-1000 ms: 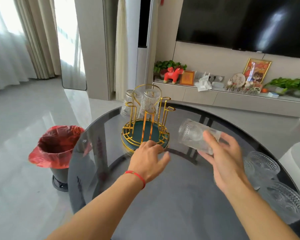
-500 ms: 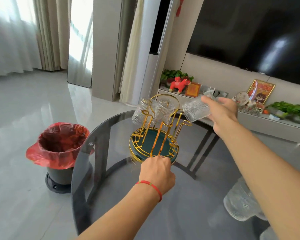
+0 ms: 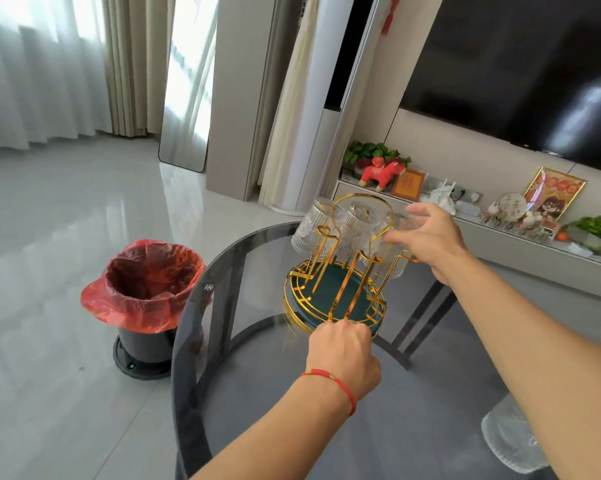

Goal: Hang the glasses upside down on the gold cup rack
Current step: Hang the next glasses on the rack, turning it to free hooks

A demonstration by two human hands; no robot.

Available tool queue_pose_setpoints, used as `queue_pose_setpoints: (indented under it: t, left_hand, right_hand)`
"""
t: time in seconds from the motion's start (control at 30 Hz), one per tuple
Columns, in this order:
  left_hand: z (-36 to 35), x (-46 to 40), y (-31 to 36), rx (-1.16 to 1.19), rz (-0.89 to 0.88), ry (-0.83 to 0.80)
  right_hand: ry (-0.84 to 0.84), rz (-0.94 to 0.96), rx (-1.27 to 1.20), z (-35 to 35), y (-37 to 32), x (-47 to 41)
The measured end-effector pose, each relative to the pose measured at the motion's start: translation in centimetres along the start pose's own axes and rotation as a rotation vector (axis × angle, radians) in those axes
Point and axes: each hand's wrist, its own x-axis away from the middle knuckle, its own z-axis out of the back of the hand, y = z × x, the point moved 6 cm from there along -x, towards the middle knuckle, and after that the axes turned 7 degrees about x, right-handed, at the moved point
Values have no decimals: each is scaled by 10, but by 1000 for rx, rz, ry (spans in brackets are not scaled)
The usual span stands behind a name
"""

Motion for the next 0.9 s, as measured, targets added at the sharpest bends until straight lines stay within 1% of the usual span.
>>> queue_pose_setpoints:
  t: [0.07,0.17,0.3,0.5,0.53,0.67,0.77,0.83,0.9]
  left_hand:
    - [1,0,3,-5,-14,-13]
    - [1,-2,3,-3,-18,-21]
    - [2,-4,3,-18,-14,14]
    - [1,-8,3,-68,2,25]
    - [1,-8,4,-76,2,34]
    - [0,-5,8,-72,-12,98]
    - [-2,-2,10,-104,-21,121]
    - [-7,3,15,-121,-35,122]
    - [-13,11,22,-112,-49,107]
  right_hand:
    - [-36,51,67,-5,0,1]
    - [-87,75,83,-10,-1,0]
    - [-173,132,181,-13,-5,-1]
    - [-324,183,244,-15,-5,13]
    - [-328,200,237,-13,-3,18]
    - [-183,287,173,19,8,51]
    - [-132,315,170,57,31,92]
    - [-101,310,206,89,56,121]
    - [-34,234,141,124,87,150]
